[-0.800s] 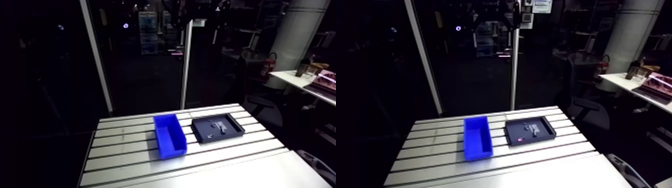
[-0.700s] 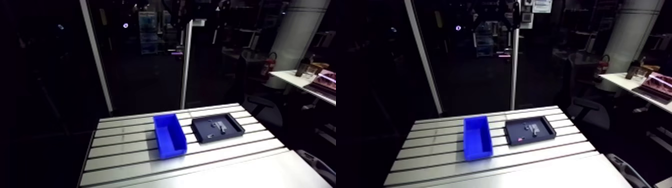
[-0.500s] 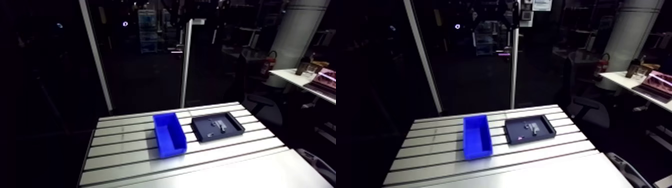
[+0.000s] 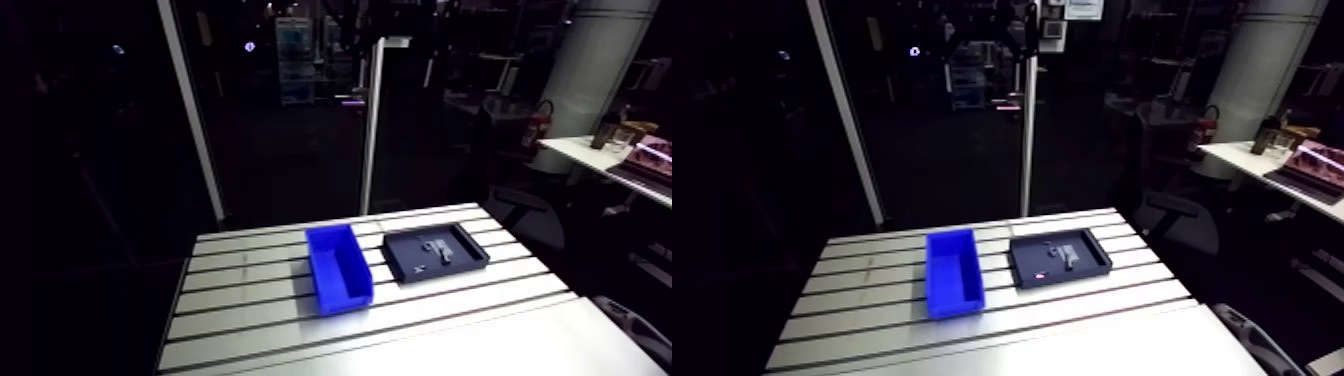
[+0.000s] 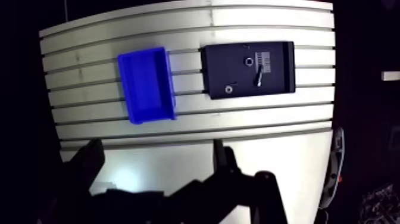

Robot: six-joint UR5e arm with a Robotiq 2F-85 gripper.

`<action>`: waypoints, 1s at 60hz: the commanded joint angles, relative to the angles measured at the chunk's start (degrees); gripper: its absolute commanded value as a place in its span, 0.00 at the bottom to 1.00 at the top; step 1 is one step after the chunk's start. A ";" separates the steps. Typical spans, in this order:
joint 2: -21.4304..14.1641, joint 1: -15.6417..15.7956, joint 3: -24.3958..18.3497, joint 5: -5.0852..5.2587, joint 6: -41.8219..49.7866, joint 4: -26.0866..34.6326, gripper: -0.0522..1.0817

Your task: Pick up the M10 bolt from the tray and put it into the blue bin.

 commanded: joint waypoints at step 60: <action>2.90 -7.59 6.39 -0.35 -5.71 -10.09 0.05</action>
